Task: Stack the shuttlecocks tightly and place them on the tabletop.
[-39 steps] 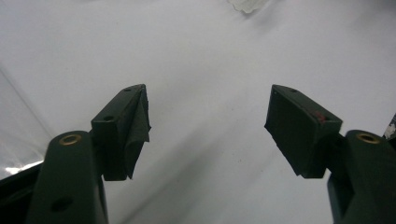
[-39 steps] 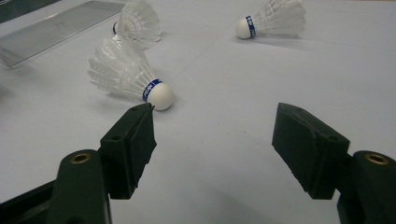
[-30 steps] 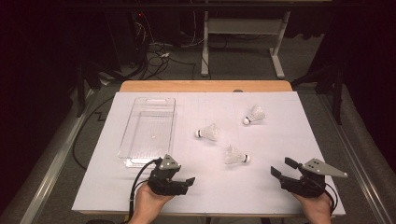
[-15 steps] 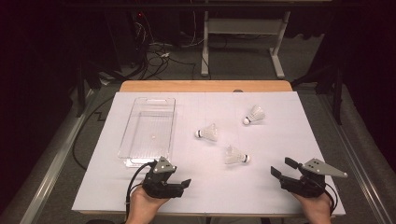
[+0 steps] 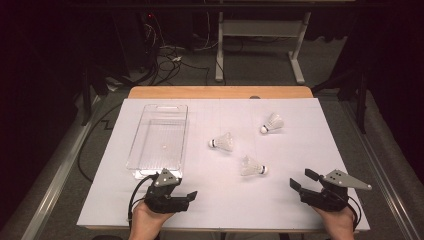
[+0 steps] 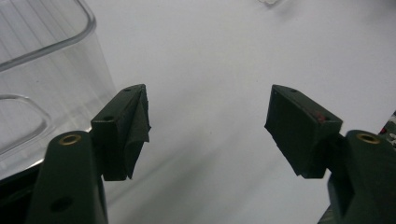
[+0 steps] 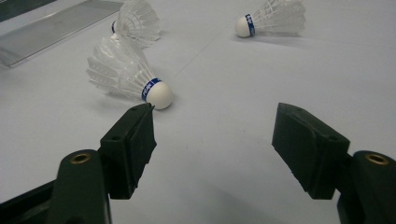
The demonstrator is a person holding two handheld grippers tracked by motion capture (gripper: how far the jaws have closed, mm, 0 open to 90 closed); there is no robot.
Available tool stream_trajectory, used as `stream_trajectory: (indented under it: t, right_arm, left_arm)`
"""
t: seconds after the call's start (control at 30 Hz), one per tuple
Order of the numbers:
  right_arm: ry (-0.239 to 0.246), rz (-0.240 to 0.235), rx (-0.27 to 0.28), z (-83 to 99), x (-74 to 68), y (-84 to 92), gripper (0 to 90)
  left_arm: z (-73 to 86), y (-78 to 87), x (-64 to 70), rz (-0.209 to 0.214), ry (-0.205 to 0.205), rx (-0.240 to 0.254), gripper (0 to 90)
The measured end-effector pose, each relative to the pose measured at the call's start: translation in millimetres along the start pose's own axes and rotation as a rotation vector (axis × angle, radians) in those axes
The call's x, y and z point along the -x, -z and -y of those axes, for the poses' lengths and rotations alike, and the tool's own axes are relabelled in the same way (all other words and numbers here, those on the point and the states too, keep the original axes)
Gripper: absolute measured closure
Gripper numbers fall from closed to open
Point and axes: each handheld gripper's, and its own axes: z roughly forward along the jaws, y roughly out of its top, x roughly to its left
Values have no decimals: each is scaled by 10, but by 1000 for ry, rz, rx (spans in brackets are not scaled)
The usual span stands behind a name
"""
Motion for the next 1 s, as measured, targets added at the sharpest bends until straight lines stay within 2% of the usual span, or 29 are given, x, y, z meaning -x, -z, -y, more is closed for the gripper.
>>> stream_trajectory:
  t: [1.0]
  right_arm:
    - [-2, 5, -3, 0, -2, -3, 303]
  left_arm:
    - [232, 262, -227, -72, 41, 45, 315]
